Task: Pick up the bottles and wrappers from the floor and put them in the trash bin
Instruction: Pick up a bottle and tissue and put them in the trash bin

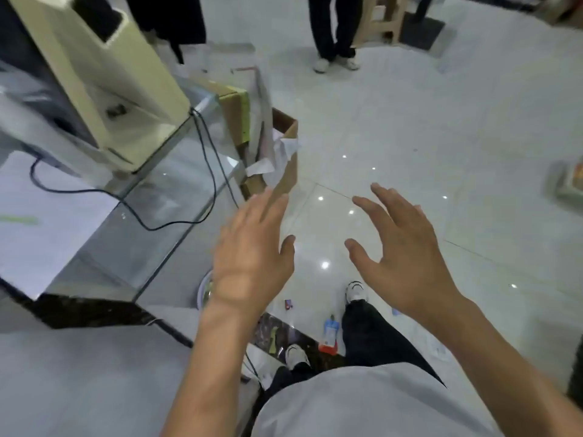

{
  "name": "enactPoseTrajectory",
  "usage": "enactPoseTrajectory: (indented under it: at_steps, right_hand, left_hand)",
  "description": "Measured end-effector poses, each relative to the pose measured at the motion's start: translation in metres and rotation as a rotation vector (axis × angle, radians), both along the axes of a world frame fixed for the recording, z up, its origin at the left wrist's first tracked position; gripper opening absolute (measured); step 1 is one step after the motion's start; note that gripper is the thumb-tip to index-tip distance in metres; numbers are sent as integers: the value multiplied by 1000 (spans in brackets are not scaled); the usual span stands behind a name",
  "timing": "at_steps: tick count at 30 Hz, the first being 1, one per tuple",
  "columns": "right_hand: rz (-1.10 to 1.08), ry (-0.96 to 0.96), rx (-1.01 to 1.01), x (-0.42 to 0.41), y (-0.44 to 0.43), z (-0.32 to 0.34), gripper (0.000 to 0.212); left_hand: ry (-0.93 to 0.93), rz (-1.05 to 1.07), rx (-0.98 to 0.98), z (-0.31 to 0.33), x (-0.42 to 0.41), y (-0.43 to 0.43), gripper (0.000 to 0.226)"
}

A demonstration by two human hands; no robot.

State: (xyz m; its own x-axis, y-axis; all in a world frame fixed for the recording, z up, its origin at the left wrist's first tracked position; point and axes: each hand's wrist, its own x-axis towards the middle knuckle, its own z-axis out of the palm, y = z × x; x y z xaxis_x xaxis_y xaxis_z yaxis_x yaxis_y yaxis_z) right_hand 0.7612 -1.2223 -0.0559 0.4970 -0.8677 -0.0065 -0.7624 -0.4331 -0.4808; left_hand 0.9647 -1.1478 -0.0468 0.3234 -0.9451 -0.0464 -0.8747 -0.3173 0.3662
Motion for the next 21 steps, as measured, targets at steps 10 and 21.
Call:
enactPoseTrajectory:
  at_steps: [10, 21]
  right_hand:
    - [-714, -55, 6, -137, 80, 31, 58]
    - [-1130, -51, 2, -235, 119, 41, 56]
  left_hand:
    - [13, -779, -164, 28, -146, -75, 61]
    - [-36, -1186, -194, 38, -272, -107, 60]
